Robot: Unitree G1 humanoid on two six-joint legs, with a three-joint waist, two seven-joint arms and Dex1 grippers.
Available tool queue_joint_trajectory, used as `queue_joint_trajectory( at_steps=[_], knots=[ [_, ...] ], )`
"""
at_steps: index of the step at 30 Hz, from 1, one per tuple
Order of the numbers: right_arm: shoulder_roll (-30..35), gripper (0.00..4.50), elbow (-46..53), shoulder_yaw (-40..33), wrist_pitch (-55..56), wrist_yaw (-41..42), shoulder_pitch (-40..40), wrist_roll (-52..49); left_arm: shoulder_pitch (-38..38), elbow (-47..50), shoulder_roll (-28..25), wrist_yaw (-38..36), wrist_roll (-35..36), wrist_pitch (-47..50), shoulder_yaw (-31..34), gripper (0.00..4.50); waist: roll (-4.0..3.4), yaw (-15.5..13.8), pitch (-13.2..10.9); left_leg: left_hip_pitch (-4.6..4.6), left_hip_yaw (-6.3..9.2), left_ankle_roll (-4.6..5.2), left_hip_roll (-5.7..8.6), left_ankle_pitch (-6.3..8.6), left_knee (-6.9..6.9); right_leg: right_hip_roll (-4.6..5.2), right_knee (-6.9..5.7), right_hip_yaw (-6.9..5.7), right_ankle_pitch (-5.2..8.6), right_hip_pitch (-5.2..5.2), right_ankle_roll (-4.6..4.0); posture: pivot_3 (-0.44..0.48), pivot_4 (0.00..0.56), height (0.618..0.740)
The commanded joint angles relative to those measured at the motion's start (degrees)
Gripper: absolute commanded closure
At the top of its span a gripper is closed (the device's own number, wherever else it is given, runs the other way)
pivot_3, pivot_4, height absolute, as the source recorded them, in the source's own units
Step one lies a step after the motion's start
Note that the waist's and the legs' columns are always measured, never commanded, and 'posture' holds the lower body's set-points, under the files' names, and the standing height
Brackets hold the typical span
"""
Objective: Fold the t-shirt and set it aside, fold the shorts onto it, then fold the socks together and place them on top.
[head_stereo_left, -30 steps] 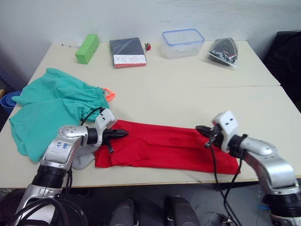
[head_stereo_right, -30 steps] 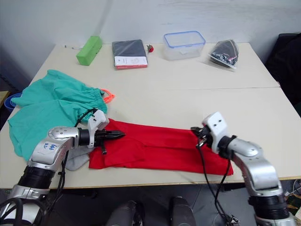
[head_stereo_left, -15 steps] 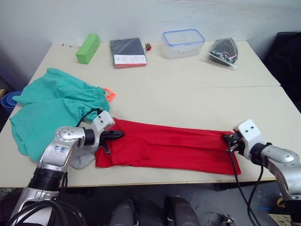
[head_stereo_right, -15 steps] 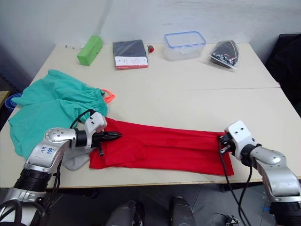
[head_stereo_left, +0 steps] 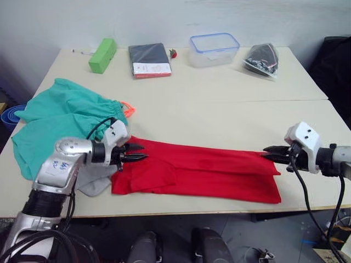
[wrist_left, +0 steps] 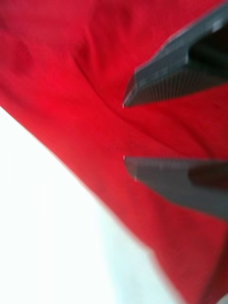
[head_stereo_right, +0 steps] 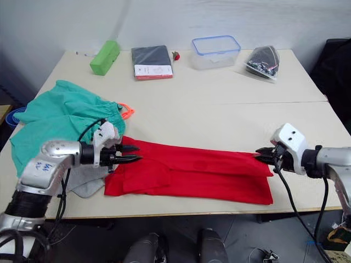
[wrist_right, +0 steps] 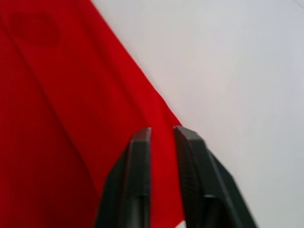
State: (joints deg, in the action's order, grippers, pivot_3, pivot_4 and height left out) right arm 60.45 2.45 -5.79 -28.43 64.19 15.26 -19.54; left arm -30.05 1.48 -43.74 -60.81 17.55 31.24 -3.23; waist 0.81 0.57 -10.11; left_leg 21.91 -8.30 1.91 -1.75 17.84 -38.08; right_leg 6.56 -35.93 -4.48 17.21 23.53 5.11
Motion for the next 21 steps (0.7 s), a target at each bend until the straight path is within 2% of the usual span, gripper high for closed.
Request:
queue_joint_trajectory(
  at_steps=[1, 5, 7, 11, 21],
  knots=[
    [1.56, 2.15, -5.19, 4.15, 3.86, 4.99, 4.42, 3.16, -4.68, -2.60, -1.18, -2.89, -1.06, -1.69, -1.30, 1.40, -0.01, -0.21, 0.00, 0.00, -0.01, 0.00, 0.01, 0.00, 0.00, 0.00, 0.00, -0.02, 0.00, 0.00, 0.00, 0.000, 0.150, 0.740],
    [-0.50, 0.76, -14.74, 10.31, 8.26, 7.45, 12.77, 8.64, -12.19, -13.82, -0.31, -5.33, -7.24, -8.47, -6.29, 0.16, -0.02, -0.28, -0.01, 0.11, -0.09, 0.01, 0.01, -0.01, -0.06, -0.04, -0.02, -0.09, 0.00, 0.13, 0.00, 0.000, 0.150, 0.740],
    [-1.29, 0.10, -17.81, 11.81, 9.25, 8.48, 15.36, 9.86, -14.28, -17.81, 0.31, -6.54, -9.08, -11.43, -7.98, 0.00, -0.03, -0.28, -0.02, 0.19, -0.16, 0.03, 0.01, -0.03, -0.15, -0.09, -0.05, -0.25, -0.01, 0.21, 0.02, 0.000, 0.150, 0.740],
    [-2.94, 0.04, -21.76, 12.79, 9.06, 9.57, 18.90, 10.99, -17.07, -23.58, 1.92, -7.68, -12.21, -16.02, -10.15, 0.00, -0.04, -0.27, -0.02, 0.29, -0.18, 0.04, -0.02, -0.04, -0.16, -0.10, -0.06, -0.54, -0.01, 0.29, 0.02, 0.000, 0.150, 0.740],
    [-4.31, 0.04, -25.42, 14.06, 5.41, 8.74, 20.71, 13.71, -20.63, -31.85, 5.18, -7.34, -15.94, -21.78, -10.39, 0.00, -0.03, -0.31, -0.03, 0.47, -0.16, 0.09, -0.04, -0.03, -0.53, -0.07, -0.17, -0.67, -0.04, 0.36, 0.07, 0.000, 0.150, 0.740]
  ],
)
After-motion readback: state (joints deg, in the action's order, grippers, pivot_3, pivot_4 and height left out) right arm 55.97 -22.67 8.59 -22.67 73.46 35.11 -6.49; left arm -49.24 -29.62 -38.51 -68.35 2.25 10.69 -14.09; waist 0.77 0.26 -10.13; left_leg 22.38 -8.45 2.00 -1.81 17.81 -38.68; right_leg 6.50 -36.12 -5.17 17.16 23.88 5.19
